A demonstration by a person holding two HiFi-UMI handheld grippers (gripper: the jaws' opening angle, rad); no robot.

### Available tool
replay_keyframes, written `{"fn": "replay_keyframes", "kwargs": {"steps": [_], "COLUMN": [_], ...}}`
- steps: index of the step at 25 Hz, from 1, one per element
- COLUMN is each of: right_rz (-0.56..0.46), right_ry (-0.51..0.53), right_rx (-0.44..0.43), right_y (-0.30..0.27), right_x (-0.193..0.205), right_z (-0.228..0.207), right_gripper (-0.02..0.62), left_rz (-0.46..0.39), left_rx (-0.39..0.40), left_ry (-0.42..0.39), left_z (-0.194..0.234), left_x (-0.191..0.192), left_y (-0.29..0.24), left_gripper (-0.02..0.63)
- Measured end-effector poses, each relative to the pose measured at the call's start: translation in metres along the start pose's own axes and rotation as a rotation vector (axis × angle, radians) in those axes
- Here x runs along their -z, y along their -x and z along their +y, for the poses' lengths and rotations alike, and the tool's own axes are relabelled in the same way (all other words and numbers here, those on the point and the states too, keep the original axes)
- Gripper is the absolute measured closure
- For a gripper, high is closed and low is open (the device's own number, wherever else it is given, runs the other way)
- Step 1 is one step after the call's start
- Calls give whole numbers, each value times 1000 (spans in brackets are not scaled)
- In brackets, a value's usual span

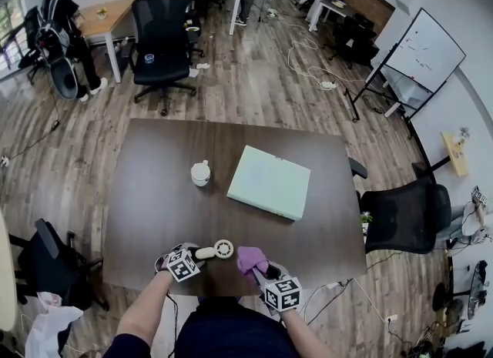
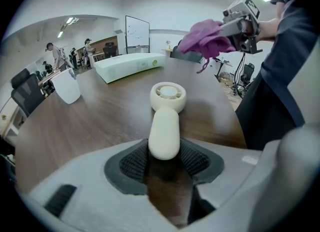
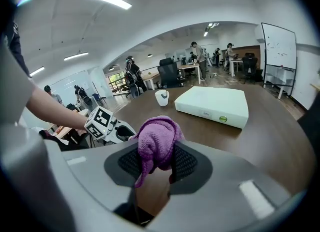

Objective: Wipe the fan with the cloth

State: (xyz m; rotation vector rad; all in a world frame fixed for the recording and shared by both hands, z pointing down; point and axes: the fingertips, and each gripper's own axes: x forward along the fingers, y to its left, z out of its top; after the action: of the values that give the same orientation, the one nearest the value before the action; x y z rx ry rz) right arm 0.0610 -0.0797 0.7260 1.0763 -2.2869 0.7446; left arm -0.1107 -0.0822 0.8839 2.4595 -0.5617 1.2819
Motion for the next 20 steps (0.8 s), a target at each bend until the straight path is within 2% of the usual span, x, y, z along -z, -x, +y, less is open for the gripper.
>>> {"fn": "replay_keyframes", "kwargs": {"steps": [9, 20], "right_rz": [121, 189], "right_ry": [76, 188], "right_rx": [5, -26], "right_y": [-58, -102], "right_x": [30, 21], "right_z": [-1, 9], "right_gripper": [468, 469], "left_rz": [14, 49], "left_rx": [0, 4], "left_ry": [1, -4], "left_z": [1, -1], "left_x": [0, 2], "left_y": [1, 1], "left_gripper": [413, 413]}}
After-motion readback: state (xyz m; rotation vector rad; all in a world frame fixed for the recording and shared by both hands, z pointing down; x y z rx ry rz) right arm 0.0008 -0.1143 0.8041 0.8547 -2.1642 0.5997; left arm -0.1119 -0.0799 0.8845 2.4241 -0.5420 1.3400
